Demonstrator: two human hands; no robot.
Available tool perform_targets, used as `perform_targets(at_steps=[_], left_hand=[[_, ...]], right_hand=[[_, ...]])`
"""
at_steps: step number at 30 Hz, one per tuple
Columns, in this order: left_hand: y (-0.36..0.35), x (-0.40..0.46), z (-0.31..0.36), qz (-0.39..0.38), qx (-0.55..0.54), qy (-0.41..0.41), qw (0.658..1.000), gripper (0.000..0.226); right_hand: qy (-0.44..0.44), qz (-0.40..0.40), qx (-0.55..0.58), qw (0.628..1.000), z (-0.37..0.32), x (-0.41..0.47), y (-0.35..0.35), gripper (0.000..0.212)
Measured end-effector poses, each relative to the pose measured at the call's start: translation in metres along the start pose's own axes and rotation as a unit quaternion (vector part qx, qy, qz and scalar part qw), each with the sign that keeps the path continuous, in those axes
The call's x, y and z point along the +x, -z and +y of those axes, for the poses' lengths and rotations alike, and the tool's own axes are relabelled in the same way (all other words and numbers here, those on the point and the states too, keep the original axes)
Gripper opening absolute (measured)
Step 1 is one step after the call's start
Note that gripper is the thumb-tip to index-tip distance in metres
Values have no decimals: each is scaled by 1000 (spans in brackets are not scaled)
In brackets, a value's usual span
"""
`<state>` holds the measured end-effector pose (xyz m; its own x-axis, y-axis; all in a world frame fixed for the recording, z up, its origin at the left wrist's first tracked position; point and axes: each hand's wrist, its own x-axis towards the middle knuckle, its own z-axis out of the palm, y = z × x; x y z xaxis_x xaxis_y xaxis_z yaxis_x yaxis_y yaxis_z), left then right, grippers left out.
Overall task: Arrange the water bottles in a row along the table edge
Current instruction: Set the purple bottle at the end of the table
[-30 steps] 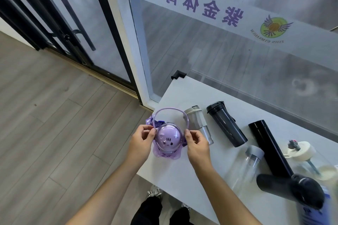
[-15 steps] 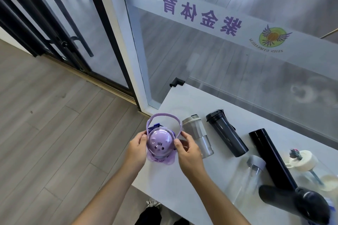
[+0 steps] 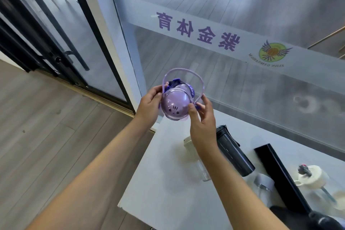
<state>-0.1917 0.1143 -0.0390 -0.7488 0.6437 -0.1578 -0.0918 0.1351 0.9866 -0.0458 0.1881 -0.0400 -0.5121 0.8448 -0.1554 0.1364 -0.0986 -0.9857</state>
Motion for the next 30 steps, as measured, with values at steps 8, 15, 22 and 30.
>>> perform_targets(at_steps=[8,15,22,30], left_hand=[[-16,24,-45,-27,34,116,992,30],[-33,36,-56,-10,34,182,983,31],[-43,53,-60,0,8,204,979,30],[-55,78,-56,3,4,184,983,29]], right_hand=[[-70,-4,-43,997,41,26,0,44],[-144,-36,-89,985,51,55,7,32],[-165,-50,-112,979,49,77,8,43],[-161,-42,-105,980,47,101,9,46]])
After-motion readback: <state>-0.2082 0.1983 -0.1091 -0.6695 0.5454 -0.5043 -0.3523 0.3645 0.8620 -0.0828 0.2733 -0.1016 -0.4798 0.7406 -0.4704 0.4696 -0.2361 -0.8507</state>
